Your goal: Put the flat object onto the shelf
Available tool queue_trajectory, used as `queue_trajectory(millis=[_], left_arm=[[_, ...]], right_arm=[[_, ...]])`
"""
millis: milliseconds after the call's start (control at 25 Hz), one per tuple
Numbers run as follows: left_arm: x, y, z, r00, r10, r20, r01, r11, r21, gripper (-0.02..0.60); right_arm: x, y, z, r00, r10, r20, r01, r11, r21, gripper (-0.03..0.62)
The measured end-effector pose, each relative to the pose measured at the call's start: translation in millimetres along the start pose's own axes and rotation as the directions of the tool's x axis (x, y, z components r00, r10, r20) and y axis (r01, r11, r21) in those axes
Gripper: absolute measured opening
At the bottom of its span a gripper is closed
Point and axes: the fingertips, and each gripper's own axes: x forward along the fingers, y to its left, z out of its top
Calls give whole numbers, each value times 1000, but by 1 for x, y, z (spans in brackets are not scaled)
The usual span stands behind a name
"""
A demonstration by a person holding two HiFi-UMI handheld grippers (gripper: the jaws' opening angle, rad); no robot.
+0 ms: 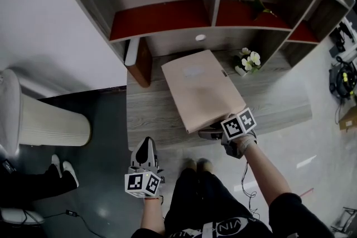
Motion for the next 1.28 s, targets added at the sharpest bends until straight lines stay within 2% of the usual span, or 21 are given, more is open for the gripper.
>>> queue_trajectory(millis=[320,680,880,1160,1280], left_arm=[[-2,3,-2,1000,13,1,-13,1000,-24,6],[-7,5,-7,1000,27,7,-27,998,-61,6],[-8,4,-12,1000,28,-4,-28,998,-64,6],[-2,1,-9,1000,18,-10,-18,999,-37,6],[0,1,-6,1000,16,-9,-16,999,-35,6]], right_arm=[[14,-20,-18,999,-53,-2,53,995,81,240],[17,-23,-21,999,-34,30,30,992,124,186],[11,-25,-27,998,-46,50,39,991,129,134],[-8,-27,-26,991,-89,98,81,993,89,25],[-19,-27,-23,987,-105,121,97,993,75,11]])
